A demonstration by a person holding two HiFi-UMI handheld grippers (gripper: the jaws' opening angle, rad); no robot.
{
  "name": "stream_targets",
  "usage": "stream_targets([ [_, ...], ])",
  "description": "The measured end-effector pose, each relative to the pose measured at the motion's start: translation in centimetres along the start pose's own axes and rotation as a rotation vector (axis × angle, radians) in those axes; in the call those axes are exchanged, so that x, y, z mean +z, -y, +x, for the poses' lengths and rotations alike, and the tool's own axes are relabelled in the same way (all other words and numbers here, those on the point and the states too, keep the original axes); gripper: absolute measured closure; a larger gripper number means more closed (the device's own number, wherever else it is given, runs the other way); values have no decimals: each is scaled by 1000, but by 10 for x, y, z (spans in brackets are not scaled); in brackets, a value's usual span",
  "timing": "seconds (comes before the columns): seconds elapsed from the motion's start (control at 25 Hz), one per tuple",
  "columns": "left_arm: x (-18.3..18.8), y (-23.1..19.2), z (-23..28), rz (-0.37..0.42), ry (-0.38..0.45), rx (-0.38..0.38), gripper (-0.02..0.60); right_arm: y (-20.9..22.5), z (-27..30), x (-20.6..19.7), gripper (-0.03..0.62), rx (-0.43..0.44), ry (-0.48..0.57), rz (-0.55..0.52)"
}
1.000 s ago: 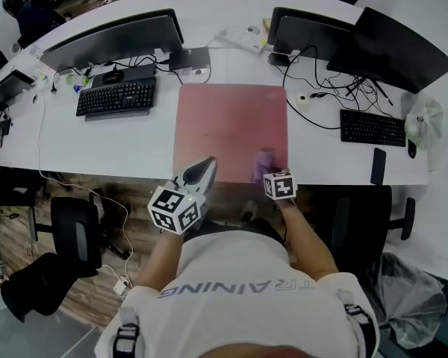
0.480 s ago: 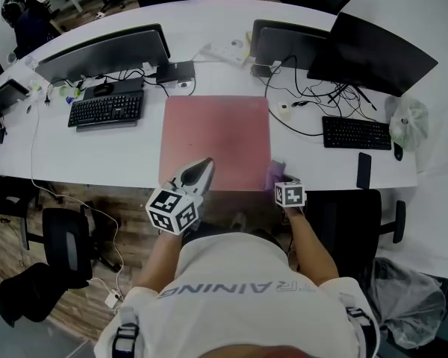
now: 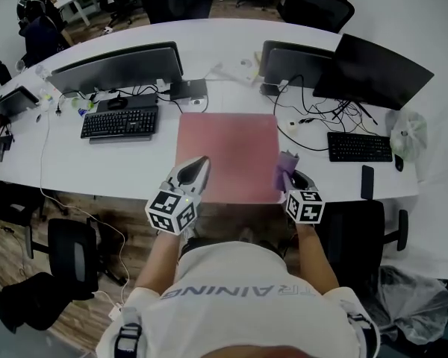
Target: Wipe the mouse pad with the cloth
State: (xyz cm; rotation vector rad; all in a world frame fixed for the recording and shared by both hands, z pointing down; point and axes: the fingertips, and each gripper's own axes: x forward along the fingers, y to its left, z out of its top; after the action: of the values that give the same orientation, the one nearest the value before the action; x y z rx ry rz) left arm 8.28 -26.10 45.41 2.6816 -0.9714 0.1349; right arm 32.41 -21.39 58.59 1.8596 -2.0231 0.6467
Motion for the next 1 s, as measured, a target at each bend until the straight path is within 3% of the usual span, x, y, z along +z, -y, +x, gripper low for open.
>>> stream_targets([
  [0.2, 38, -28, -35, 46, 50, 23, 549, -47, -32, 90, 502, 5, 204, -39],
  [0.36, 60, -61, -59, 64, 92, 57, 549, -88, -48, 139, 502, 0, 311, -93],
  [0.64, 70, -94, -81, 97, 95, 62, 549, -140, -52, 168, 502, -9, 368, -106],
  [1.0, 74, -110, -92, 91, 106, 36, 549, -162, -54, 179, 503, -51, 403, -139],
])
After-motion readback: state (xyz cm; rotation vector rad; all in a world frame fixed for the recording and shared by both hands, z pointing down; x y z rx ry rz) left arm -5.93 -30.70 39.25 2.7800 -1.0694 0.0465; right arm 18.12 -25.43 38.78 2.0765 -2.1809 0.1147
